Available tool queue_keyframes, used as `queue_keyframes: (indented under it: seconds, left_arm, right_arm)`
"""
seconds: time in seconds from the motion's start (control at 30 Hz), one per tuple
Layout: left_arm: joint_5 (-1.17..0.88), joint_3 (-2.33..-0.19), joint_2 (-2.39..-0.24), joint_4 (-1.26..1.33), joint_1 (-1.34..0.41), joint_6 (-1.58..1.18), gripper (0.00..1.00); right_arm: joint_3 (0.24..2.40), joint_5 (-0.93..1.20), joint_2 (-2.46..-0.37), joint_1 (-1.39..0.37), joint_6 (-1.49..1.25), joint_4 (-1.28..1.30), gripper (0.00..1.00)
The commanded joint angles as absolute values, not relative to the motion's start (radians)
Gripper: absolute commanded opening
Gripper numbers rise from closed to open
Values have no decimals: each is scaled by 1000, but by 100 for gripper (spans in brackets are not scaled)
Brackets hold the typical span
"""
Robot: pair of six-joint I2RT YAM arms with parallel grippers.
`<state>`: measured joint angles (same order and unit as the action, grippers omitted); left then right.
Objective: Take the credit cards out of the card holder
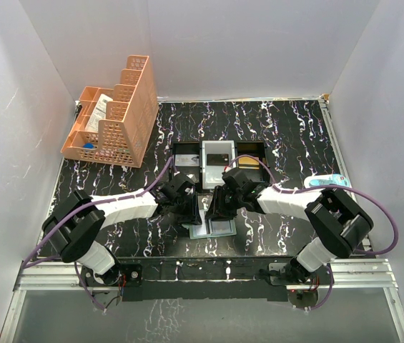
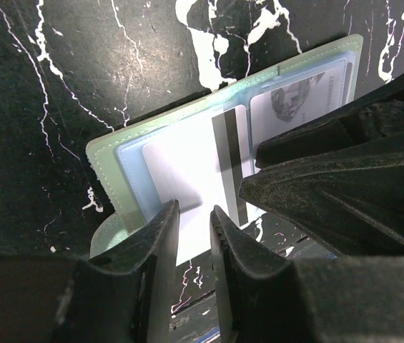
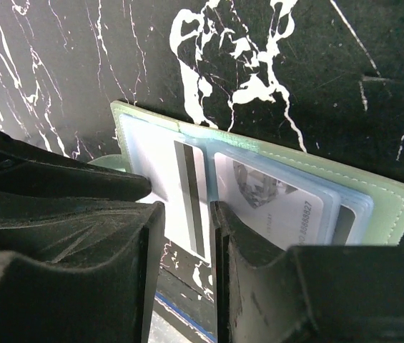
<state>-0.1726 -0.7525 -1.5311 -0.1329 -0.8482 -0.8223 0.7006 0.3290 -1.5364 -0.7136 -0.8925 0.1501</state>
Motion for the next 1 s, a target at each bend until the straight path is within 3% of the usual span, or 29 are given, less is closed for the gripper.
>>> queue_keyframes:
  seconds: [0.0,0.63,0.97]
  left_arm:
    - [-151,-718,-1537,-181,-853,-827,22]
    - [-137,-724,-1532,-200,-852,-827,19]
    - [-115,-715,-1489,-219,-853,-812,23]
  right_arm:
    - [730,224,-1550,-726,-882,211,30]
    - [674,392,-1546,-727,-922,14,21]
    - [750,204,-1488,-732,-860,250,24]
